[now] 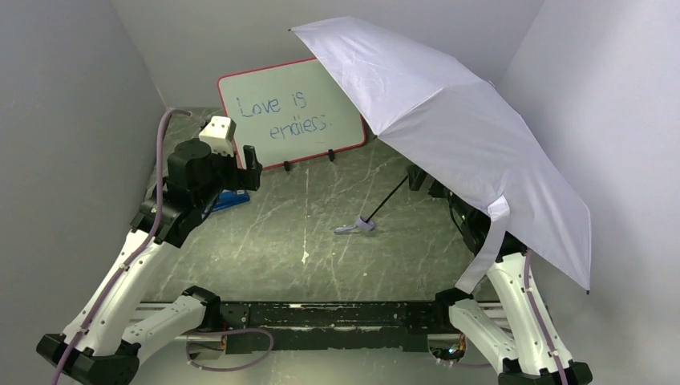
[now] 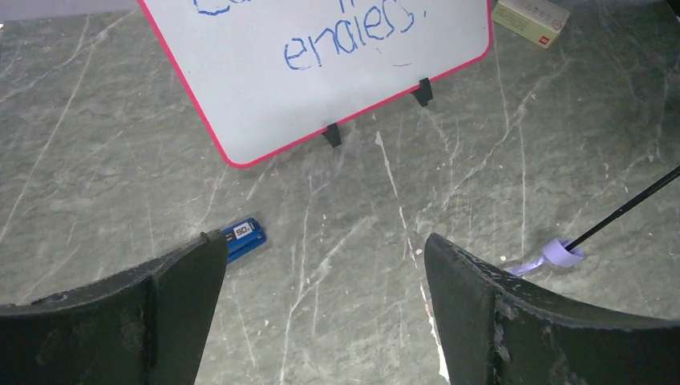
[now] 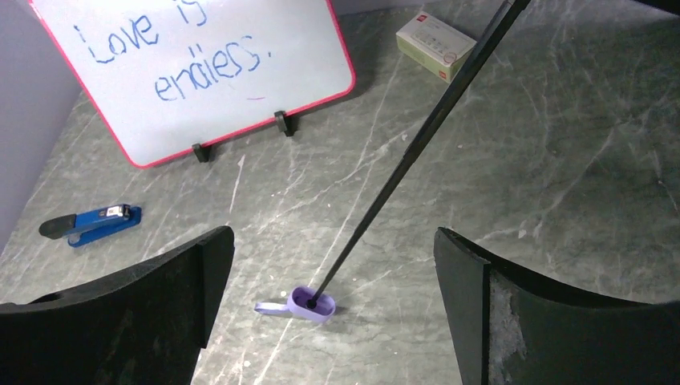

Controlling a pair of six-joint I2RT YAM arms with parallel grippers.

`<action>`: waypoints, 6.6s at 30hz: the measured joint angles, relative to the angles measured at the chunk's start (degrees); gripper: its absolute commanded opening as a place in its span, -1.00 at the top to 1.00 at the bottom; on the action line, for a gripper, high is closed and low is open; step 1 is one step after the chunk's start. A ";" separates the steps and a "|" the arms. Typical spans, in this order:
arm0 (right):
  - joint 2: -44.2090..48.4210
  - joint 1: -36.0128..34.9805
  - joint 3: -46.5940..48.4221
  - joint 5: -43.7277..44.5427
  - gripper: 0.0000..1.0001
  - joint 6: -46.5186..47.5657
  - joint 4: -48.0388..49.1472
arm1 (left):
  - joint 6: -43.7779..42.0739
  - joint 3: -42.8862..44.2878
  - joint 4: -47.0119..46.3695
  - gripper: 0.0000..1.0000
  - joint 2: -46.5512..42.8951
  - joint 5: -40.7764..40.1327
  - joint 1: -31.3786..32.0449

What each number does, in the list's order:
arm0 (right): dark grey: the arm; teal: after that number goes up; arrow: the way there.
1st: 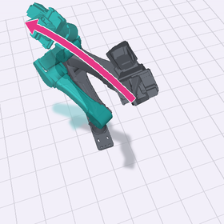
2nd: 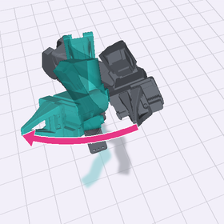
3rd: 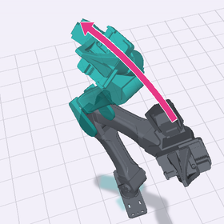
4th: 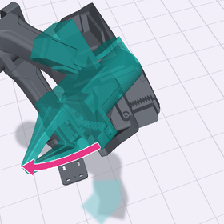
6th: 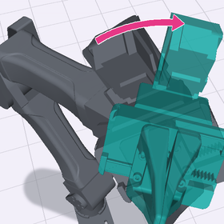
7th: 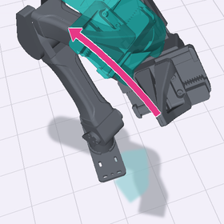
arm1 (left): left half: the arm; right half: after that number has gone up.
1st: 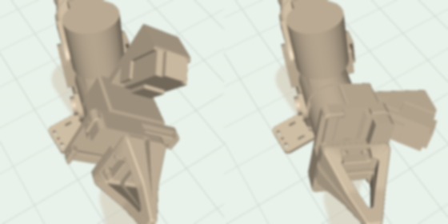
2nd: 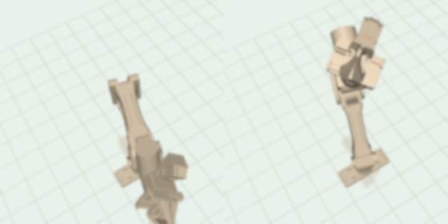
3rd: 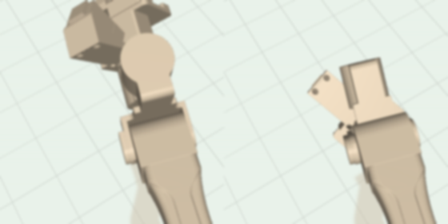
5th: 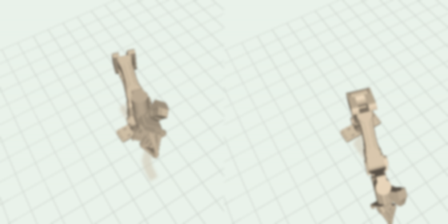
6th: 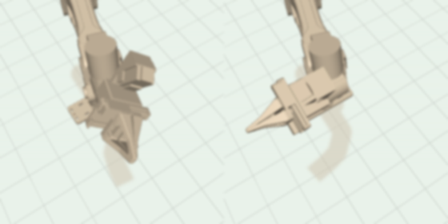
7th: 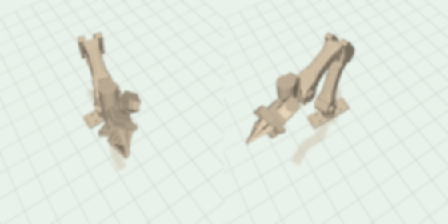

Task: Put away the umbrella

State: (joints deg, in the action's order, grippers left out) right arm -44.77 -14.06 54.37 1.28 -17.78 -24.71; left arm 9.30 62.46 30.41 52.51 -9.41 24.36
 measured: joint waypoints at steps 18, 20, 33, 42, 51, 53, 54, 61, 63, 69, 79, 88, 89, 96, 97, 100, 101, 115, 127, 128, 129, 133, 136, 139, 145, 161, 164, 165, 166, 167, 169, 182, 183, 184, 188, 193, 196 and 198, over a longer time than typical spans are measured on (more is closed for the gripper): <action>0.90 0.26 -0.68 1.53 -1.00 -1.53 0.46 | 2.12 0.00 -0.07 -0.88 0.76 0.28 0.24; 1.03 0.26 -1.11 2.97 -1.00 -2.47 0.39 | 2.36 0.00 -0.09 -0.87 1.16 0.57 0.24; -3.91 0.50 -3.96 13.40 -0.91 -19.78 -2.82 | 4.85 -0.94 -0.59 -0.85 2.69 2.19 0.26; -3.17 0.57 -17.05 12.87 -0.93 -31.32 7.91 | 5.70 -1.25 -0.76 -0.85 2.91 3.04 0.26; -5.99 0.61 -21.16 13.73 -0.91 -34.67 24.11 | 6.40 -2.27 -0.98 -0.84 2.80 3.72 0.28; -6.36 0.61 -22.34 14.01 -0.90 -35.06 27.45 | 6.40 -2.27 -1.01 -0.84 2.71 3.72 0.28; -6.67 0.61 -22.82 14.23 -0.90 -35.23 28.68 | 6.40 -2.29 -1.01 -0.84 2.67 3.72 0.28; -13.51 0.63 -23.02 16.57 -0.81 -35.95 32.85 | 6.82 -3.58 -1.53 -0.83 2.49 4.61 0.33; -14.93 0.63 -23.02 16.98 -0.77 -35.95 33.99 | 7.04 -3.91 -1.53 -0.83 2.47 4.96 0.35; -18.78 0.63 -23.02 17.57 -0.36 -35.34 40.79 | 7.17 -4.59 -1.90 -0.84 2.32 5.73 0.35; -20.79 0.68 -23.02 17.14 0.23 -33.07 45.05 | 6.78 -5.75 -2.99 -0.83 2.38 9.22 0.39; -16.90 0.66 -21.35 17.92 0.95 -28.63 44.04 | 4.57 -5.75 -6.08 -0.90 3.91 16.57 0.50; -16.35 0.83 -21.07 18.47 0.96 -28.68 43.58 | 4.39 -5.75 -6.36 -0.93 3.89 16.74 0.50; -12.57 1.20 -18.91 19.98 1.00 -27.65 39.32 | 3.50 -2.84 -8.02 -0.94 3.96 16.79 0.50; -11.91 1.20 -18.32 20.04 1.00 -27.26 38.47 | 3.50 -2.19 -8.41 -0.94 4.07 16.85 0.50; -9.66 1.20 -15.85 20.11 1.00 -25.51 36.13 | 3.89 0.15 -9.86 -0.95 4.79 17.68 0.50; -9.03 1.20 -15.21 19.93 1.00 -24.65 35.76 | 4.42 0.94 -10.19 -0.95 5.18 17.73 0.50; -5.60 1.20 6.40 10.64 1.00 -12.94 21.90 | 5.97 9.29 -12.17 -0.95 8.22 19.58 0.50; -14.40 1.20 22.99 -7.32 1.00 -13.03 11.17 | 10.78 10.16 -24.37 -0.86 12.15 37.29 0.66; -14.82 1.20 23.47 -9.11 1.00 -13.20 10.84 | 11.39 10.25 -25.49 -0.85 12.72 38.66 0.90; -15.06 1.20 23.85 -10.73 1.00 -13.35 10.64 | 12.04 10.29 -26.80 -0.85 13.20 39.82 1.33; -15.26 1.20 23.96 -17.64 1.00 -14.99 11.63 | 15.52 10.51 -32.59 -0.81 15.32 43.23 5.22; -15.23 1.20 23.67 -21.99 1.00 -17.31 14.73 | 17.09 11.56 -36.22 -0.81 17.68 44.11 10.84; -14.82 1.20 22.47 -24.81 1.00 -20.50 18.91 | 17.38 12.55 -38.84 -0.81 20.02 44.13 16.87; -14.88 1.20 21.16 -29.86 1.00 -27.19 25.92 | 17.55 12.59 -42.34 -0.82 22.27 43.47 21.35; -16.81 0.79 18.34 -38.62 1.00 -36.15 34.58 | 17.05 18.78 -45.38 -0.57 32.06 43.12 24.37; -17.14 0.39 18.36 -39.26 1.00 -36.44 34.95 | 16.90 20.44 -45.42 -0.38 33.99 43.10 25.14; -17.20 0.24 18.36 -39.32 1.00 -36.46 35.15 | 16.90 20.74 -45.55 -0.33 34.36 43.10 25.22; -17.25 0.04 18.36 -39.43 1.00 -36.44 35.28 | 16.87 21.20 -45.64 -0.30 34.84 43.12 25.35; -17.29 -0.11 18.36 -39.47 1.00 -36.44 35.41 | 16.92 21.51 -45.72 -0.26 35.21 43.12 25.38; -17.42 -0.57 18.36 -39.54 1.00 -36.39 35.76 | 16.94 22.34 -45.92 -0.20 35.98 43.17 25.38; -19.23 -2.95 18.36 -40.46 1.00 -35.10 35.76 | 15.28 25.66 -45.62 0.28 37.18 43.56 25.42; -19.26 -3.02 18.36 -40.52 1.00 -34.93 35.74 | 15.08 25.68 -45.46 0.32 37.18 43.56 25.42; -19.28 -3.10 18.36 -40.52 1.00 -34.62 35.67 | 15.04 25.68 -45.38 0.34 37.16 43.58 25.42; -19.56 -3.34 18.36 -40.48 1.00 -34.03 35.56 | 14.71 25.68 -45.11 0.35 37.16 43.69 25.51; -19.76 -3.80 18.36 -40.59 1.00 -31.45 35.98 | 16.39 26.01 -43.19 0.85 37.11 42.99 25.42; -19.69 -3.91 18.36 -40.81 1.00 -28.63 36.70 | 17.27 26.01 -43.04 0.78 37.07 42.58 25.07; -19.65 -3.96 18.36 -40.76 0.99 -28.59 36.57 | 17.31 26.01 -43.08 0.85 37.05 42.60 25.09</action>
State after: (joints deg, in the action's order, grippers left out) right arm -64.42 -18.02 72.73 -39.48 -46.37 11.86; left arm 26.61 88.47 -12.67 89.56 33.19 49.45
